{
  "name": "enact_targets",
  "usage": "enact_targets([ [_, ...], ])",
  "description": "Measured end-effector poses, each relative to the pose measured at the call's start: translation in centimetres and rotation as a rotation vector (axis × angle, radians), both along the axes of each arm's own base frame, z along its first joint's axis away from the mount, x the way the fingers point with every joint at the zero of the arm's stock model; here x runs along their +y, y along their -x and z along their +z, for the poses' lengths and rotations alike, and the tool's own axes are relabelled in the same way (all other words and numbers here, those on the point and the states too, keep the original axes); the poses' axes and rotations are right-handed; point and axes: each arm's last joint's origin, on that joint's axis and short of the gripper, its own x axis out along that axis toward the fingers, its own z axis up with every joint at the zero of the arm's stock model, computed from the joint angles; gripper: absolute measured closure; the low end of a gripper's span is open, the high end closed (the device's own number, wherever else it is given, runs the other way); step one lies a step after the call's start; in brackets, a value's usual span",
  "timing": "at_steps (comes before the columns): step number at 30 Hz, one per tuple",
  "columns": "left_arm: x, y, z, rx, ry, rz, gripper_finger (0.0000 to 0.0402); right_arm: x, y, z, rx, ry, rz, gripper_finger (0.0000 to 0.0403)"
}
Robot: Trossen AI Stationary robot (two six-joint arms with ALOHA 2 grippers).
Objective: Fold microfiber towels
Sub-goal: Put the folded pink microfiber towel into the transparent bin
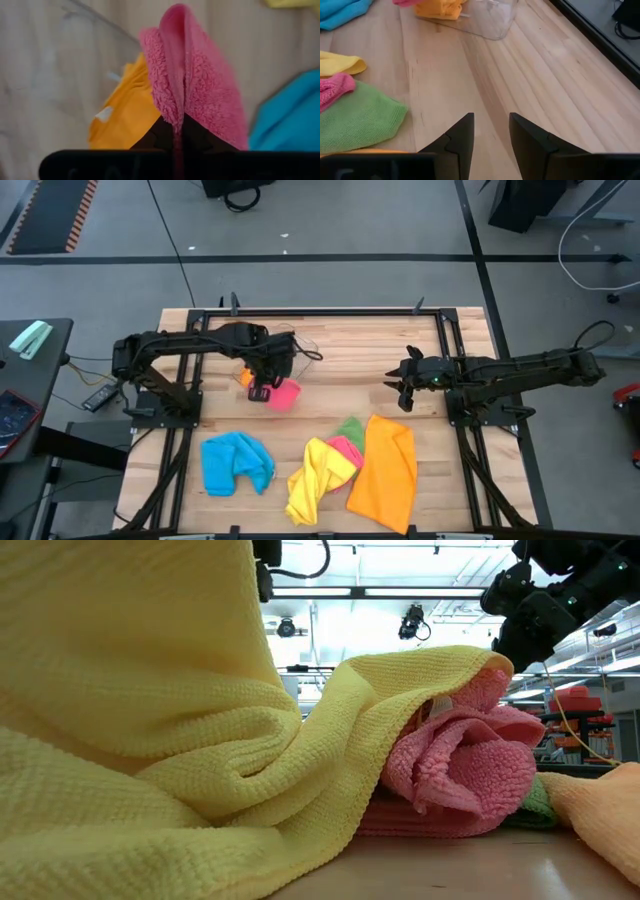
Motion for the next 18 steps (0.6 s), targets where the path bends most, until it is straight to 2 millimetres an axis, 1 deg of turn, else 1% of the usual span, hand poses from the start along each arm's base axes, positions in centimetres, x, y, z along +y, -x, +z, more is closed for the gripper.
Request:
enact_targets([
  [5,1.7,0.6,0.0,0.045,-0.101,-0.093,0.0385,0.0,0.0,0.1,-0.006,0.0,0.001,0.0272],
  [9,2.5,1.3,-0.3,0.119,-0.096,-0.165,0.0384,0.0,0.0,0.1,-0.006,0.0,0.001,0.0272],
  [11,2.8,1.4,-1.0,0.18,-0.074,-0.168,0.0388,0.0,0.0,0.1,-0.005,0.003,0.003,0.0272],
  [14,3.0,1.2,-2.6,0.244,-0.049,-0.177,0.0388,0.0,0.0,0.1,-0.004,0.003,0.004,0.0272],
  [18,2.7,0.7,-4.3,0.306,-0.045,-0.261,0.0383,0.0,0.0,0.0,-0.003,0.003,0.004,0.0272],
])
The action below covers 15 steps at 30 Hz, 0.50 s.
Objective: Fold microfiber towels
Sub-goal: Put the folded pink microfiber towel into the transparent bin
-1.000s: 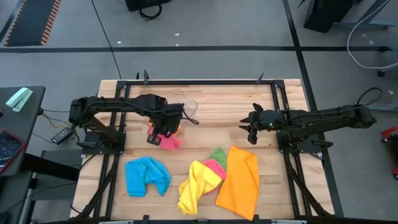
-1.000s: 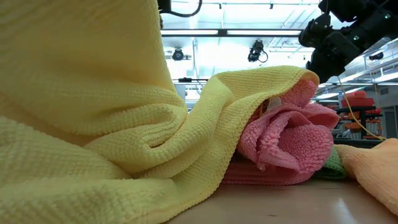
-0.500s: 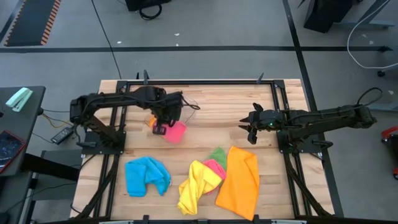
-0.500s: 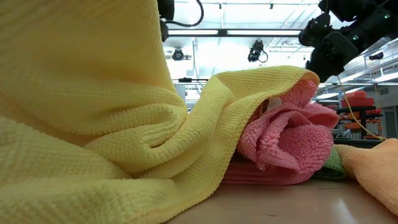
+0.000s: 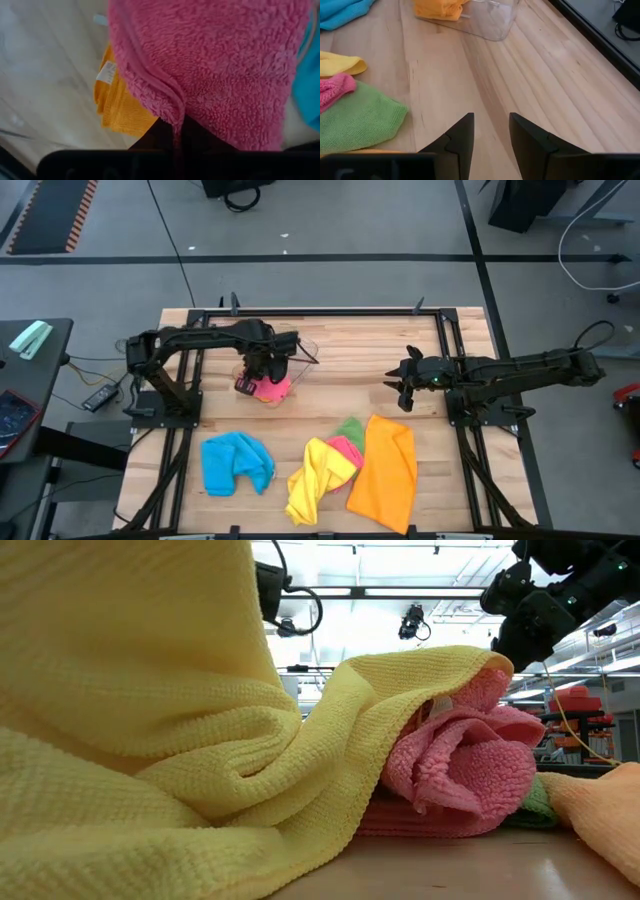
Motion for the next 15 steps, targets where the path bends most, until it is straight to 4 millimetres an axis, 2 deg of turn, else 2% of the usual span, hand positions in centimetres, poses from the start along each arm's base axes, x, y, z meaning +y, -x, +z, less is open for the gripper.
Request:
enact_targets([
  [10,-1.0,-0.8,-0.3,0.092,-0.242,-0.262,0.0386,0.0,-0.5,-0.4,0.022,-0.002,-0.001,0.0272],
  [15,-1.2,-1.3,-1.1,0.108,-0.203,-0.328,0.0387,0.0,-0.7,-0.8,0.051,-0.002,0.0,0.0272],
])
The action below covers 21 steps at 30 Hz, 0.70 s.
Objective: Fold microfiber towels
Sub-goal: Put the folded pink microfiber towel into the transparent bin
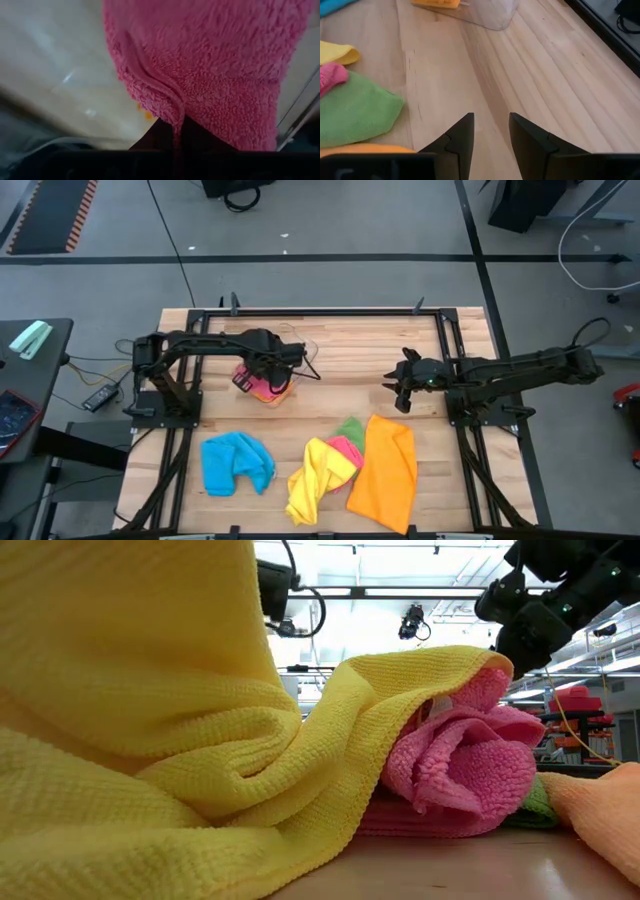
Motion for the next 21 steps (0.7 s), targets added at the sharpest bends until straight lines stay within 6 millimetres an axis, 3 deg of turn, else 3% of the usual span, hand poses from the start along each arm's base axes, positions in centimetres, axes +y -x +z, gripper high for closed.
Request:
enact_targets([
  [6,0.0,-0.2,-1.1,0.008,0.145,0.114,0.0381,0.0,-0.3,-0.1,-0.005,0.001,0.0,0.0272],
  [13,0.1,-0.3,-2.4,0.035,0.037,0.159,0.0342,0.1,-0.4,-0.1,-0.009,0.005,0.011,0.0272],
  [21,0.0,0.6,-4.4,0.073,-0.026,0.153,0.0251,0.1,-0.5,-0.1,-0.009,0.01,0.018,0.0272],
])
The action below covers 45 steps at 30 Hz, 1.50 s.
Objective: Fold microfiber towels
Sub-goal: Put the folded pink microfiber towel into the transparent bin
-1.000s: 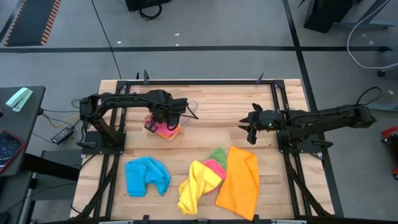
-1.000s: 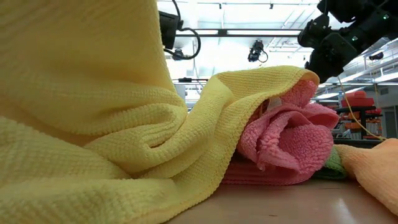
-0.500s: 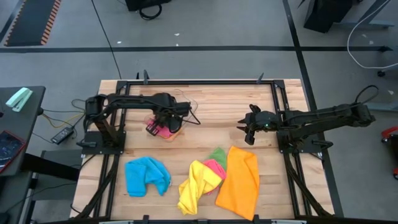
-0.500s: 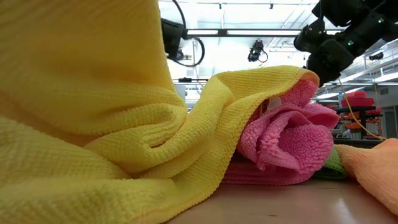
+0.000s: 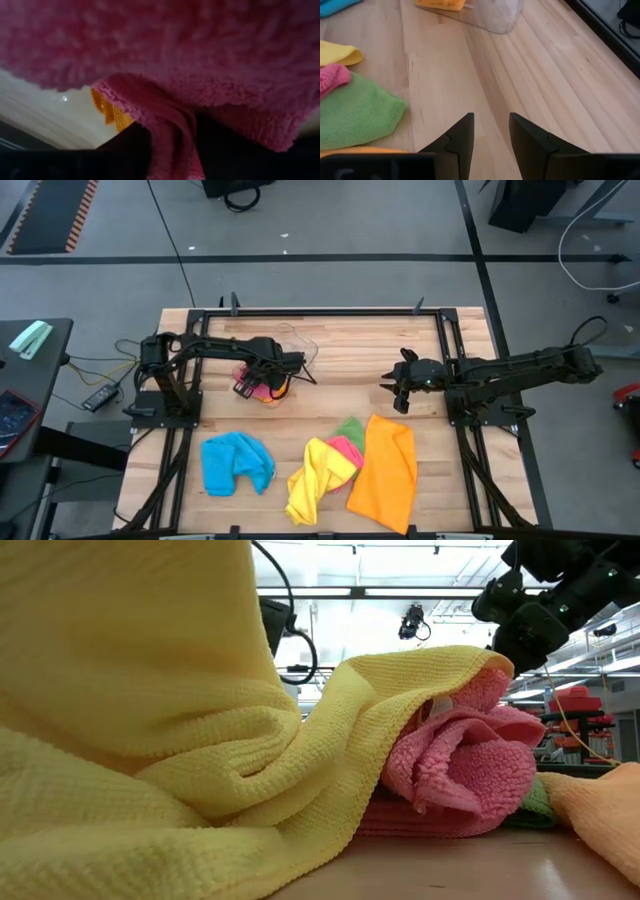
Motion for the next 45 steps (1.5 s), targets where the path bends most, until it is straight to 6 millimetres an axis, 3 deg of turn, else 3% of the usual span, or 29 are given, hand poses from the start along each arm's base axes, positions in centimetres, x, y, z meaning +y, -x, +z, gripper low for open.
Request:
enact_targets([
  [4,-0.2,-0.7,1.1,-0.059,-0.06,0.012,0.0214,0.0,0.0,0.0,-0.003,0.0,0.0,0.0272],
  [12,-0.4,-1.5,7.6,-0.3,-0.139,0.123,0.0203,0.0,0.0,0.0,-0.005,-0.005,-0.003,0.0272],
  [18,-1.1,-0.7,9.2,-0.41,0.175,0.327,0.0216,0.0,0.0,0.0,0.001,-0.004,0.001,0.0272],
  [27,-0.9,-2.0,7.1,-0.354,0.166,0.329,0.0265,0.3,0.0,0.0,-0.003,-0.015,0.008,0.0272],
  [34,-0.6,-3.2,4.5,-0.266,0.233,0.332,0.0259,0.4,0.0,0.0,-0.002,-0.009,0.017,0.0272],
  [45,-3.7,-5.6,-1.8,-0.046,0.359,0.226,0.0297,0.4,0.0,0.0,-0.002,-0.009,0.017,0.0272],
])
